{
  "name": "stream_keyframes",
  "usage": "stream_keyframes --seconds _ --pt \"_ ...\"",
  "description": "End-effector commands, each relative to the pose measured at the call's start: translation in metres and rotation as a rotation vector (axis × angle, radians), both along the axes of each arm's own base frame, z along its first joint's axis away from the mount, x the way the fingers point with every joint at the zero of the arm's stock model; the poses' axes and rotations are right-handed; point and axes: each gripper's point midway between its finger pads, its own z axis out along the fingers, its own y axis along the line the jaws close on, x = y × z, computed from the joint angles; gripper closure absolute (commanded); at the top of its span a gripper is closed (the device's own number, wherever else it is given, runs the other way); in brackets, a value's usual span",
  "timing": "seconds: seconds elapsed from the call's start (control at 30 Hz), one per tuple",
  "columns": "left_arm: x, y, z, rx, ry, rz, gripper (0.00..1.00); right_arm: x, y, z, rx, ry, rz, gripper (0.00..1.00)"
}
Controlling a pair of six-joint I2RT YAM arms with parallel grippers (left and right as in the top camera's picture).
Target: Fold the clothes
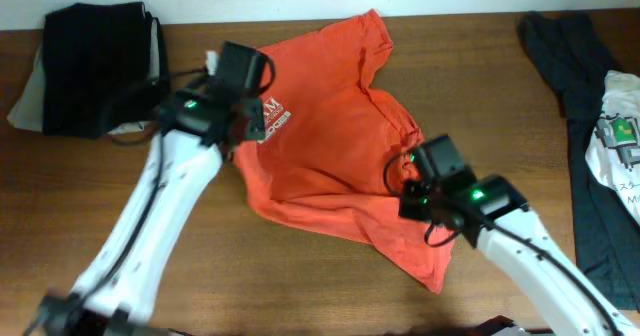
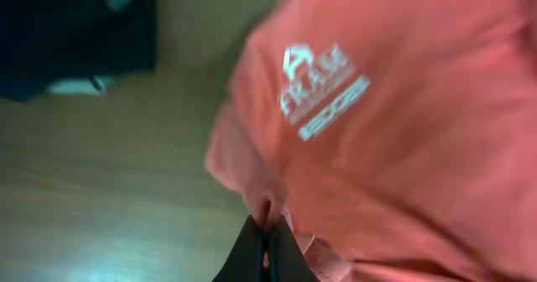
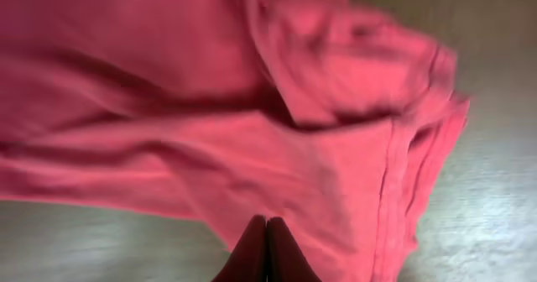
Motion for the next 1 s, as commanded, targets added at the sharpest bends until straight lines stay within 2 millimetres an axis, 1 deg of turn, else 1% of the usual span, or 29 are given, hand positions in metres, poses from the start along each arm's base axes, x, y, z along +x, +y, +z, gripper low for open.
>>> stream_keyframes --seconds 0.0,0.03,0.07,0.1,0.13,0.17,0.23,0.27,0.33,0.37,0.4,0.43,0.5,0.57,0.6,0.7,0.77,0.8,0.83,0.93,0.97 --pt "-0.022 0.006 0.085 -0.083 -0.217 -0.006 0.99 0.031 -0.005 0.069 -0.011 -0.163 0.039 0.96" --pt "-0.027 0.009 0.095 -0.089 -0.245 -0.004 0.99 0.034 -0.006 0.083 -0.012 -0.187 0.040 0.96" --pt "-0.034 0.013 0.109 -0.096 -0.285 0.000 0.99 0.039 -0.013 0.101 -0.036 -0.224 0.037 0.93" --pt "-0.038 0.016 0.115 -0.097 -0.300 0.004 0.99 0.040 -0.017 0.105 -0.050 -0.233 0.022 0.77" --pt "-0.042 0.017 0.118 -0.098 -0.308 0.005 0.99 0.040 -0.020 0.105 -0.055 -0.230 0.015 0.65" --pt "-0.045 0.019 0.120 -0.098 -0.308 0.006 0.99 0.038 -0.022 0.103 -0.059 -0.217 0.010 0.61" --pt "-0.050 0.020 0.116 -0.090 -0.285 0.006 0.99 0.032 -0.027 0.089 -0.079 -0.159 0.006 0.51" --pt "-0.051 0.021 0.111 -0.082 -0.265 0.006 0.99 0.028 -0.028 0.077 -0.093 -0.114 0.009 0.47" --pt "-0.054 0.021 0.099 -0.068 -0.218 0.004 0.99 0.021 -0.030 0.052 -0.117 -0.033 0.010 0.44" --pt "-0.054 0.021 0.089 -0.054 -0.182 0.003 0.99 0.017 -0.032 0.034 -0.129 0.018 -0.002 0.43" --pt "-0.053 0.021 0.080 -0.043 -0.153 0.003 0.99 0.013 -0.033 0.018 -0.136 0.060 -0.022 0.40" --pt "-0.053 0.021 0.074 -0.035 -0.132 0.003 0.99 0.011 -0.035 0.007 -0.139 0.092 -0.043 0.39" --pt "-0.050 0.020 0.058 -0.019 -0.088 0.003 0.99 0.007 -0.041 -0.025 -0.149 0.172 -0.098 0.38" --pt "-0.049 0.019 0.045 -0.005 -0.050 0.003 0.99 0.005 -0.048 -0.044 -0.162 0.218 -0.124 0.39" --pt "-0.048 0.019 0.038 0.003 -0.030 0.003 0.99 0.004 -0.056 -0.055 -0.169 0.252 -0.147 0.39" --pt "-0.045 0.018 0.026 0.017 0.007 0.002 0.99 0.004 -0.071 -0.067 -0.158 0.296 -0.211 0.40" --pt "-0.043 0.017 0.021 0.022 0.022 0.002 0.99 0.009 -0.082 -0.068 -0.129 0.290 -0.262 0.41" --pt "-0.042 0.017 0.019 0.023 0.025 0.002 0.99 0.010 -0.084 -0.068 -0.120 0.289 -0.271 0.42" --pt "-0.041 0.017 0.018 0.024 0.028 0.002 0.99 0.012 -0.084 -0.068 -0.097 0.287 -0.274 0.42" --pt "-0.040 0.016 0.017 0.025 0.030 0.002 0.99 0.016 -0.069 -0.073 -0.005 0.279 -0.231 0.42" --pt "-0.040 0.016 0.017 0.025 0.029 0.002 0.99 0.016 -0.068 -0.076 0.002 0.277 -0.231 0.42"
